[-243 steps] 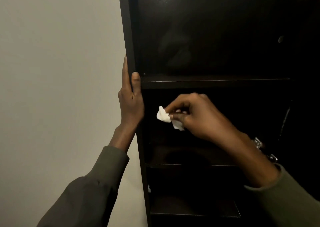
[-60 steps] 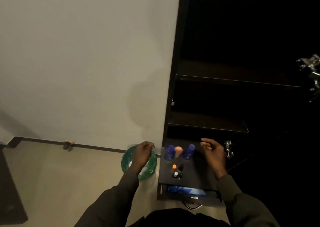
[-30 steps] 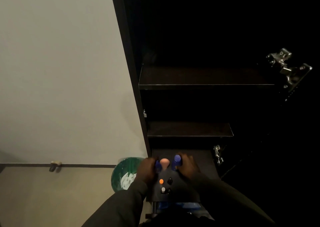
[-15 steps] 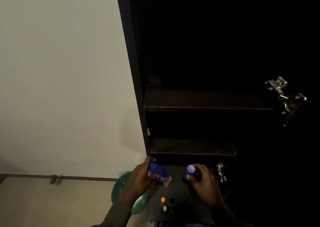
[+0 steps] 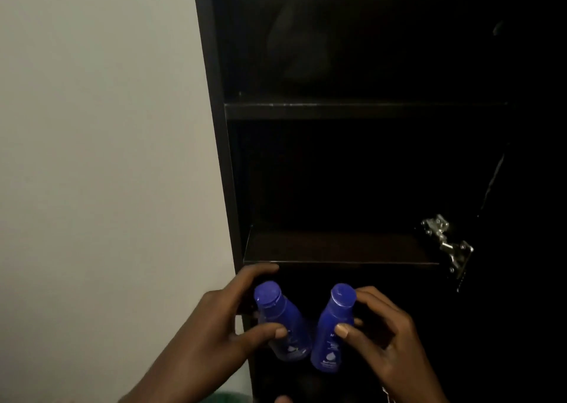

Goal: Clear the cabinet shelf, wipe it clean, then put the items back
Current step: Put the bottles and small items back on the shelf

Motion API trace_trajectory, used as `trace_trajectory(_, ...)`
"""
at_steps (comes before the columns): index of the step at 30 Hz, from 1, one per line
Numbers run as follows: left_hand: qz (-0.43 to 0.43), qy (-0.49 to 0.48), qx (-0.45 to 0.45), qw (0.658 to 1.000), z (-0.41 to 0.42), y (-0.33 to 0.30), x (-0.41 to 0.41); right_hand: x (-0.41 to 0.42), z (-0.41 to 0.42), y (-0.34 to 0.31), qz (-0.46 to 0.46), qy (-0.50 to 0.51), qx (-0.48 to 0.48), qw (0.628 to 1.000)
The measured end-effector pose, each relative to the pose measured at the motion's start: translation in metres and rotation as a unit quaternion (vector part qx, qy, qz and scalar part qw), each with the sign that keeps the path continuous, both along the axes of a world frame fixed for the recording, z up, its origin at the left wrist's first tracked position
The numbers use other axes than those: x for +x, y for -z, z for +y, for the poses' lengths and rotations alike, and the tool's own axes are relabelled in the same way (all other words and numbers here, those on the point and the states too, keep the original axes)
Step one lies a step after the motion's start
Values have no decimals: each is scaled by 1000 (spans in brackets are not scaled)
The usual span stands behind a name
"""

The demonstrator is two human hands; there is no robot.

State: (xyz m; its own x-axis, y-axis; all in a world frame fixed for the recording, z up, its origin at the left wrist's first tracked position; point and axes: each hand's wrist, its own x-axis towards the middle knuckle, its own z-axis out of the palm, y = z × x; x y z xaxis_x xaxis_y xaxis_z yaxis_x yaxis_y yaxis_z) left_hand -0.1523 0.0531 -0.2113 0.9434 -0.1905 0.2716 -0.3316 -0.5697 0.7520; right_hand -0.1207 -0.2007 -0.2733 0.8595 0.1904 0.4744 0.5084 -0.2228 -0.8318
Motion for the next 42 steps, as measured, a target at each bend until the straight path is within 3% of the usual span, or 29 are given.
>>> trace_trajectory(8, -186, 29, -145, 971, -23, -138, -2, 16, 10, -162, -178, -20, 81, 981)
trace_trajectory(13, -291, 30, -139, 946, -36, -234, 27, 44, 24, -267, -225, -16, 169, 959)
trace_trajectory(16, -346, -12, -106, 932, -40, -283, 61, 75, 34, -321, -244, 24, 151, 958)
trace_trajectory(19, -348, -75, -45, 933, -44, -308, 98, 121, 41, -352, -204, 43, 112, 972)
trace_trajectory(24, -307, -167, 85, 933, -51, -310, 130, 181, 49, -360, -135, 88, 38, 986)
trace_trajectory(30, -231, -190, 103, 949, -50, -291, 141, 205, 58, -335, -68, 82, -5, 994)
trace_trajectory(34, -217, -196, 106, 950, -45, -288, 144, 205, 69, -324, -81, 87, -15, 993)
trace_trajectory(42, -280, -257, 220, 899, -49, -287, 135, 183, 67, -319, -123, 164, -71, 976)
